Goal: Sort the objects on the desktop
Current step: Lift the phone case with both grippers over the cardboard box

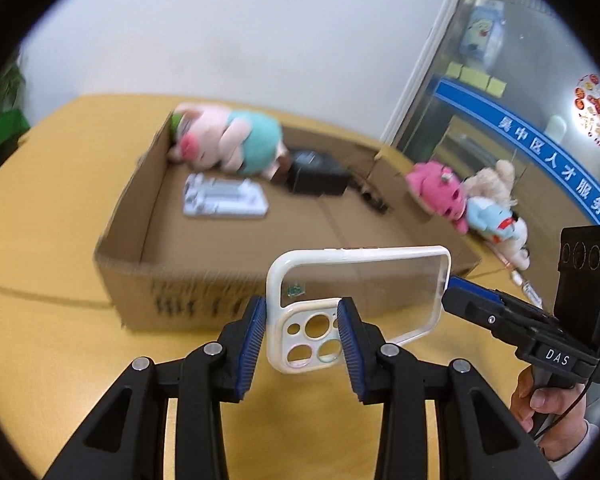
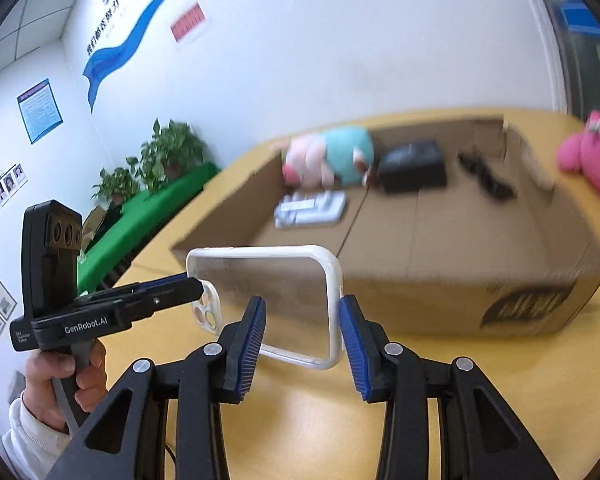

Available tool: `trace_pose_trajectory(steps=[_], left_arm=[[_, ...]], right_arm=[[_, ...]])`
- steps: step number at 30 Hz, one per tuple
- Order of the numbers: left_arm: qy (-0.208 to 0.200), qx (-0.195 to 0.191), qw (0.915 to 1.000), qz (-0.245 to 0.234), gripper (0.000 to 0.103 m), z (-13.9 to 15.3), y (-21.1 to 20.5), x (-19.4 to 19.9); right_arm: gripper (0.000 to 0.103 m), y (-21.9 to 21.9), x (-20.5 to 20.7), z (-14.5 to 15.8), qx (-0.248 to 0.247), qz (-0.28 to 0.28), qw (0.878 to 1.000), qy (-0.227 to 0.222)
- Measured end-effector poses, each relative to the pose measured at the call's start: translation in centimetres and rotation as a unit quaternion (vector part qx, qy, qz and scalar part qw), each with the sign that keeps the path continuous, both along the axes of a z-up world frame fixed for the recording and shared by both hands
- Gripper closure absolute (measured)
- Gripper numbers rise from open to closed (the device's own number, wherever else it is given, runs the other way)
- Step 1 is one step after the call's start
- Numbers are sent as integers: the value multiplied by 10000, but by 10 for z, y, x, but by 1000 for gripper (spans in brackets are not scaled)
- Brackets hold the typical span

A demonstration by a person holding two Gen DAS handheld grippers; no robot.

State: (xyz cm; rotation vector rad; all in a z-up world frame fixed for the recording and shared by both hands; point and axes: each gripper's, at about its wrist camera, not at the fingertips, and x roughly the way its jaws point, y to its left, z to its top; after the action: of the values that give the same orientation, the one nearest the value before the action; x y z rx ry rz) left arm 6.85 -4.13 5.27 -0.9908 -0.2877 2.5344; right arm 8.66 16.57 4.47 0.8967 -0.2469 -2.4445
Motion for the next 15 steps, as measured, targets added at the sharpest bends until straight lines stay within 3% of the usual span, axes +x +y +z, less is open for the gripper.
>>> trace_pose_trajectory(steps=[4, 8, 15], left_arm=[[163, -59, 9998, -53, 67, 23, 13, -25], [39, -68, 9999, -113, 67, 35, 19, -63], [-520, -95, 9986, -87, 67, 27, 30, -144]], right_arm=[[62, 7, -21, 26, 135, -108, 9997, 189], [62, 11, -59, 47, 221, -130, 9994, 252], [61, 15, -141, 40, 483, -155, 9983, -292]])
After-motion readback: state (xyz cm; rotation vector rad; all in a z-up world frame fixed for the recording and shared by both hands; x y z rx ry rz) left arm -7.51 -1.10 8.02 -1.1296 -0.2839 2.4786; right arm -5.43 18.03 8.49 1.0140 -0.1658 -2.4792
